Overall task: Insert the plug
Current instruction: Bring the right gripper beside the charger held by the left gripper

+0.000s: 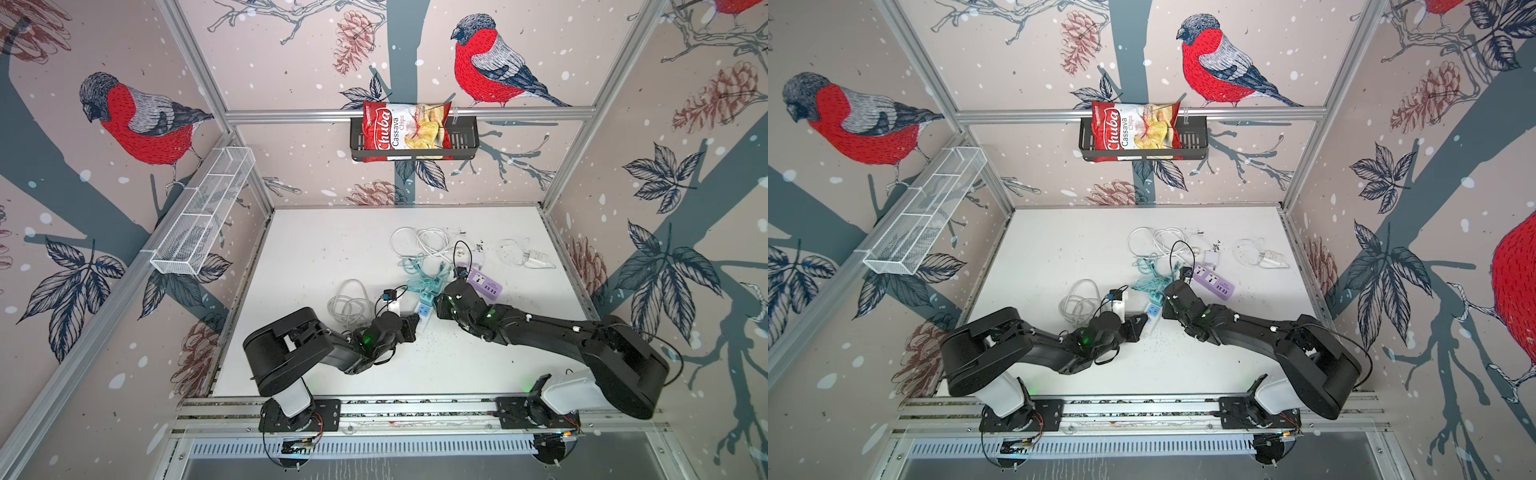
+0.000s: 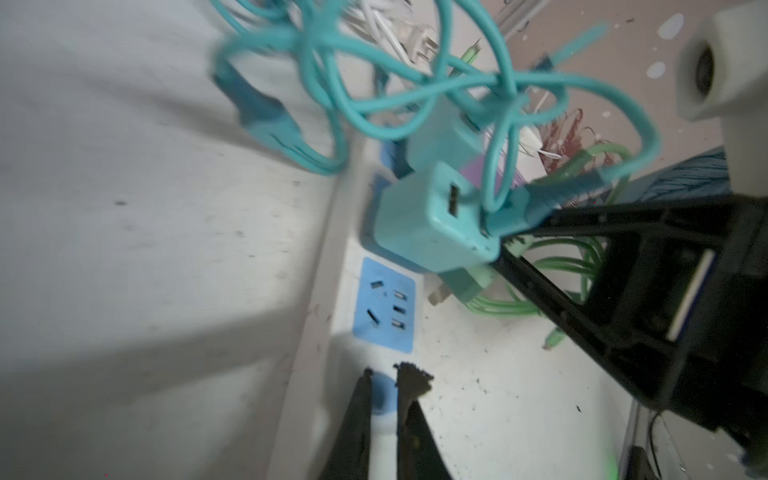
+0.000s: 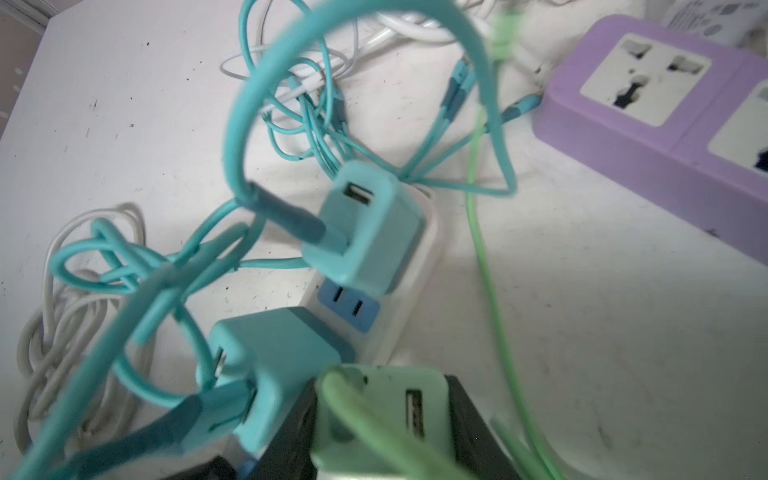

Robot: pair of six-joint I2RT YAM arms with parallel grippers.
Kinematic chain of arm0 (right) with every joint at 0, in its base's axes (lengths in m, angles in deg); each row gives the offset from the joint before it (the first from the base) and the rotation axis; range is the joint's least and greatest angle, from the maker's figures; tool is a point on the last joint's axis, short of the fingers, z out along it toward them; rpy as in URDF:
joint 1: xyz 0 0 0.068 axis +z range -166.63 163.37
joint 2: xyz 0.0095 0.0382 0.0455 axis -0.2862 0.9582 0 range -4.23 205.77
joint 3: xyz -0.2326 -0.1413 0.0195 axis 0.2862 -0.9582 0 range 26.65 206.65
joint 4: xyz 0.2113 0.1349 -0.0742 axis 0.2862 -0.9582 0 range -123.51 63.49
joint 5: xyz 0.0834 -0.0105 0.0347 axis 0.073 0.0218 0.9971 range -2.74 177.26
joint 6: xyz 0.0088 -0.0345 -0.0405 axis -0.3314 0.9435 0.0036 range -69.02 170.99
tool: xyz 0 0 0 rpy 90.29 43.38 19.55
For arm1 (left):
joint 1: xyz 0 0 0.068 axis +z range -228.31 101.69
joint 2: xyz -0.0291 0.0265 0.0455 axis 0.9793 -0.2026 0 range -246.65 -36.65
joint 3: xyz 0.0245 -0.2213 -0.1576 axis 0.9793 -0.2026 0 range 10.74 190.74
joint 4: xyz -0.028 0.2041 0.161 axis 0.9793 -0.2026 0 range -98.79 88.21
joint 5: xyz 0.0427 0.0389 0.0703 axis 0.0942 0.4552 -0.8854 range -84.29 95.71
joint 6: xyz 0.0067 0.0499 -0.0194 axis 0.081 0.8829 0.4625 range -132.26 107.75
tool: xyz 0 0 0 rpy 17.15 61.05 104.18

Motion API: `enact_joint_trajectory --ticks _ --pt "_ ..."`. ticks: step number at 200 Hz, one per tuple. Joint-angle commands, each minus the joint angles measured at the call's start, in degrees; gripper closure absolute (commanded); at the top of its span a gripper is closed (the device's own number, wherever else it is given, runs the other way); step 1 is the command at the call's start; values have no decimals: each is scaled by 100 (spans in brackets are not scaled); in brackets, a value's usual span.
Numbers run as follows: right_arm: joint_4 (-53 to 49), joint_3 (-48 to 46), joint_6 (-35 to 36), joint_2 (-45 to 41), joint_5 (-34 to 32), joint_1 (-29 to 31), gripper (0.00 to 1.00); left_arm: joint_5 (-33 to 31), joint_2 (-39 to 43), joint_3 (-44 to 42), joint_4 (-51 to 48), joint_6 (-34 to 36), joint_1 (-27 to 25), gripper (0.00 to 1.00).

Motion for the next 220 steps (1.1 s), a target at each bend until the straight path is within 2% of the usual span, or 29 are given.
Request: enact_joint_trajectory --ticks 1,80,120,149,196,220 --pt "113 -65 76 -197 -152 -17 88 491 -214 -11 -13 -135 -88 86" --pt "-304 -696 -226 -1341 -347 -83 87 294 235 162 -532 272 -158 85" --pt "-489 -748 -312 -1593 -287 -89 86 -390 753 395 -1331 847 -483 79" --pt "-572 -832 -654 -1641 -356 -64 87 -852 963 408 -1433 1135 -742 73" --pt "-624 -892 -1113 -1988 -35 18 85 -453 657 501 -684 2003 -1102 69" --pt "-993 -761 -1307 -2192 63 27 84 -250 400 705 -526 2546 -1339 68"
